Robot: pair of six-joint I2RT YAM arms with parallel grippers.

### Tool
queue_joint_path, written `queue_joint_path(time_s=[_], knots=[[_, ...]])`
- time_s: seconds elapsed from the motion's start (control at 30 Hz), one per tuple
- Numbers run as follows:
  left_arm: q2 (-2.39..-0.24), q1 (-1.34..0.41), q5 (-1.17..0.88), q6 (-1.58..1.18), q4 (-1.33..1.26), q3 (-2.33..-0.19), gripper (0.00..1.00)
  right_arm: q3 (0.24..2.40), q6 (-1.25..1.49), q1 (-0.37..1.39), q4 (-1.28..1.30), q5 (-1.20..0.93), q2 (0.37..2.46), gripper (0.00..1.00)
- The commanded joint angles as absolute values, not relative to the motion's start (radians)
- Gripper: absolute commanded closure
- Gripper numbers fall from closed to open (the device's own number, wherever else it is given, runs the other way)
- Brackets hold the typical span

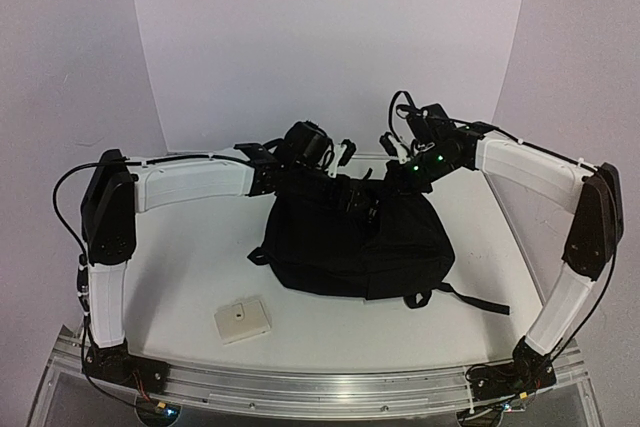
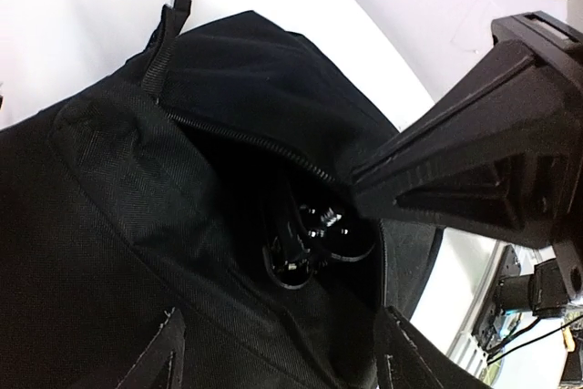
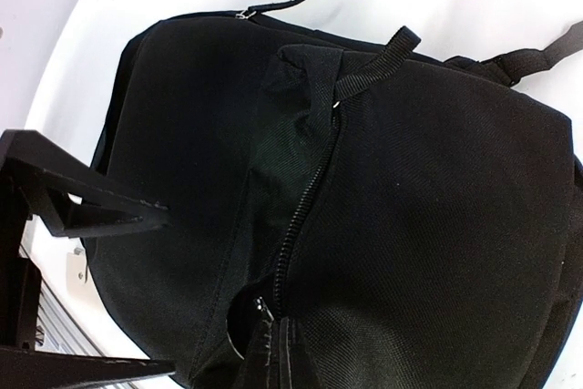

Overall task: Pack the student bag
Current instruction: Place the stationery in the student bag.

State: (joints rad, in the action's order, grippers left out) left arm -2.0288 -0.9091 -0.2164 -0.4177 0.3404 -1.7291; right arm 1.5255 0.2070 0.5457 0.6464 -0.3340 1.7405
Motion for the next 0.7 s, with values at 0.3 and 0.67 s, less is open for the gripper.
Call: queue_joint_path(time_s=[0.3, 0.67], knots=[[-1.953, -0.882, -0.239, -0.365, 0.332, -1.761, 0.25, 1.482, 0.166, 0.539, 0.621, -0.318, 1.613, 1.0], [-1.969, -0.865, -0.315, -0.303, 0.359, -1.757, 0.25, 1.484, 0.169, 0.539, 0.62, -0.341, 1.628, 1.0]])
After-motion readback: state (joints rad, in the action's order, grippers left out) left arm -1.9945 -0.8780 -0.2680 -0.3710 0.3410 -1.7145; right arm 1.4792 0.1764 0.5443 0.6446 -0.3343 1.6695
